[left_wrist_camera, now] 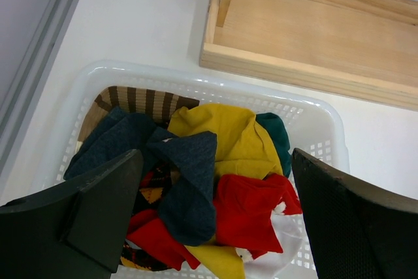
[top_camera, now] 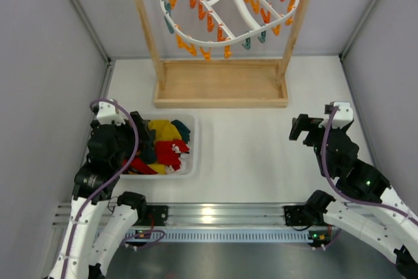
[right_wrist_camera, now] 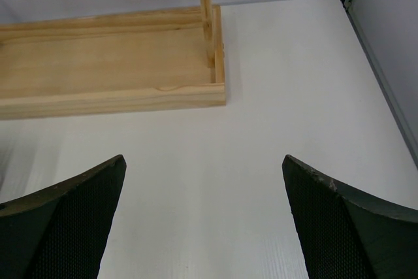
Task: Remove the socks clipped to the hanger
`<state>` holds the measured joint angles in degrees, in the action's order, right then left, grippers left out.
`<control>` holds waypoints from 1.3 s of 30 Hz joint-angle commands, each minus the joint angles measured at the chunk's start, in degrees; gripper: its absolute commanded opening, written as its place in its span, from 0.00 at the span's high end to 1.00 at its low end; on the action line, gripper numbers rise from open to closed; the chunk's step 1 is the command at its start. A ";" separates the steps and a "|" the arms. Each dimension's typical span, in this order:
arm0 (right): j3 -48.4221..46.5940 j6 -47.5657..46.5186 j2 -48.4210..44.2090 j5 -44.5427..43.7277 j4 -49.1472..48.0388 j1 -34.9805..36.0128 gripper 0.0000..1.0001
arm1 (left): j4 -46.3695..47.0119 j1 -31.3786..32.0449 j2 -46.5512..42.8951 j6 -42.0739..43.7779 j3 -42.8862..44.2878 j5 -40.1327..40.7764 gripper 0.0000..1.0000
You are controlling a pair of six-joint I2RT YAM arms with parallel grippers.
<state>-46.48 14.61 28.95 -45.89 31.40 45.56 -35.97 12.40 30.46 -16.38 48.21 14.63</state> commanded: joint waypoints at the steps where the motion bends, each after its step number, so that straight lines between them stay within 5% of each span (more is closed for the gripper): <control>1: 0.60 0.60 -1.61 -0.78 1.21 -0.56 0.01 | 3.27 -0.45 -1.71 -0.14 0.22 0.31 0.02; 39: -1.07 -0.90 -3.81 -0.08 4.11 -0.56 0.01 | 4.24 -0.63 -4.27 0.30 -0.13 -0.75 0.02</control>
<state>-46.50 14.44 24.82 -46.04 34.50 45.56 -35.55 12.29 26.50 -16.34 48.21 14.37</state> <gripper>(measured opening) 0.993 0.984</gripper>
